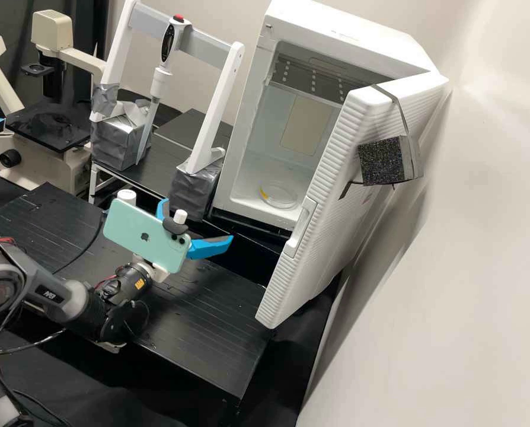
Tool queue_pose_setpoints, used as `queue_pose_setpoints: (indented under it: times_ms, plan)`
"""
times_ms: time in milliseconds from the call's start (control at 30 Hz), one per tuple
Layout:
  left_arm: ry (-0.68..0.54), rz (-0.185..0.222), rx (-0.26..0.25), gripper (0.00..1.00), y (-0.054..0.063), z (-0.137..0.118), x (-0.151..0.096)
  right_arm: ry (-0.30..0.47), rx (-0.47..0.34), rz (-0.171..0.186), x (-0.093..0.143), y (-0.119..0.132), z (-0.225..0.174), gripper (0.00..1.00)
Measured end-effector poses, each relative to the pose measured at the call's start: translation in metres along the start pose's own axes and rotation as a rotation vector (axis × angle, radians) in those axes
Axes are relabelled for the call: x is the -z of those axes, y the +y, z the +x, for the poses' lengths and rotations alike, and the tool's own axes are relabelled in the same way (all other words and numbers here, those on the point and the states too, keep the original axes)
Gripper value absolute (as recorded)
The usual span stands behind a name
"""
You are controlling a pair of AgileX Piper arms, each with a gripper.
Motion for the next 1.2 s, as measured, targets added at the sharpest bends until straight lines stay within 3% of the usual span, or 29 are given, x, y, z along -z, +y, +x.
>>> queue_pose_setpoints:
  times_ms: [167,467,767,1200]
  plan:
    - [0.000,0.000,0.000,1.00,0.000,0.000,0.000,-0.060,-0.111,0.013,-0.021,0.031,0.000,1.00]
    - [0.000,0.000,0.000,1.00,0.000,0.000,0.000,-0.005,-0.178,-0.008,-0.017,0.060,0.043,1.00]
    - [0.000,0.000,0.000,1.00,0.000,0.000,0.000,-0.010,-0.109,0.062,-0.013,0.064,0.111,1.00]
    - [0.000,0.000,0.000,1.00,0.000,0.000,0.000,-0.031,-0.005,0.045,-0.005,0.048,0.171,1.00]
